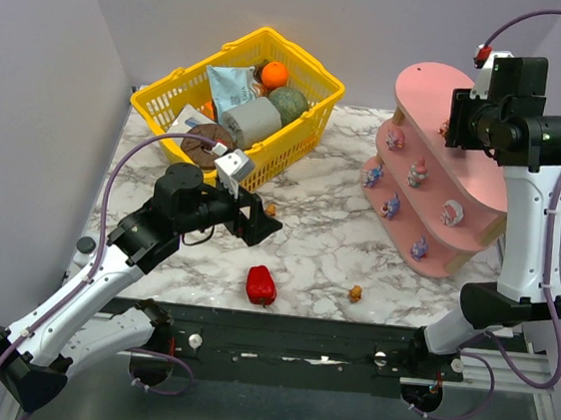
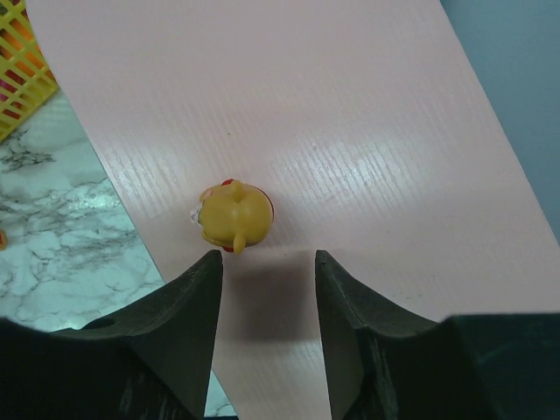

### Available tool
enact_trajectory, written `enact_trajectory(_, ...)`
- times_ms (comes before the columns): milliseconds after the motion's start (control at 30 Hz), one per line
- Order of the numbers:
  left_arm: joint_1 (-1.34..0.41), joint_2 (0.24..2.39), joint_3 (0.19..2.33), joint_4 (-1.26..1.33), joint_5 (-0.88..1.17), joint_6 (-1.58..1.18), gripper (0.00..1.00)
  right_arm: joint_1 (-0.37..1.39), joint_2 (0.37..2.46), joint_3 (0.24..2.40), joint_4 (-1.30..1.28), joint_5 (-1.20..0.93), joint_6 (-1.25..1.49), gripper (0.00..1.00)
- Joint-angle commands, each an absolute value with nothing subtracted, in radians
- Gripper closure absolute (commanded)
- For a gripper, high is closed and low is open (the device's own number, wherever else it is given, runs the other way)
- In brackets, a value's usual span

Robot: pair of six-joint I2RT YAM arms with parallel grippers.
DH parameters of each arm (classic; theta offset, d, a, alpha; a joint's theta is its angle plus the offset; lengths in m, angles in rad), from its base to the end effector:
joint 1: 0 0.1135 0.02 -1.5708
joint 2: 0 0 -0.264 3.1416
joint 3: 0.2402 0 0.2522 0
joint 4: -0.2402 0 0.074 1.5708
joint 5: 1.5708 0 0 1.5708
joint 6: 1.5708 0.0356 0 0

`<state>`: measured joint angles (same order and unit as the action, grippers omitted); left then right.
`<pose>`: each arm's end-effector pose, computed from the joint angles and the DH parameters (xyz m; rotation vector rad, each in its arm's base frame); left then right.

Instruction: Place and organize the plastic toys onto the shelf

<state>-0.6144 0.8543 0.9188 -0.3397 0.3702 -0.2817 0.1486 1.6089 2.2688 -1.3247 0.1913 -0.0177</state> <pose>0.1481 -0.1203 0.3591 0.5862 1.8483 -0.9534 0.2706 0.0337 0.5077 -0.0811 2.2236 -0.1420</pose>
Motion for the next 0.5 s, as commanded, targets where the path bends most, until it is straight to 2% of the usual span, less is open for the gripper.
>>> enact_trajectory(0,-0.609,0.838,0.908,-0.347,0.39,-0.29,0.01,0.141,1.582,2.255,-1.336,0.224,-0.003,0.47)
enact_trajectory(100,-0.609,0.836,0.908,-0.35,0.39,-0.287,0.01,0.143,1.582,2.256,-1.336,0.216,-0.003,0.48)
enact_trajectory(267,-0.609,0.842,0.908,-0.345,0.387,-0.285,0.01,0.141,1.548,2.273,-1.321,0.077,0.033,0.51)
enact_trajectory(467,-0.609,0.864,0.919,-0.324,0.382,-0.288,0.01,0.163,1.39,2.166,-1.21,-0.122,0.069,0.52)
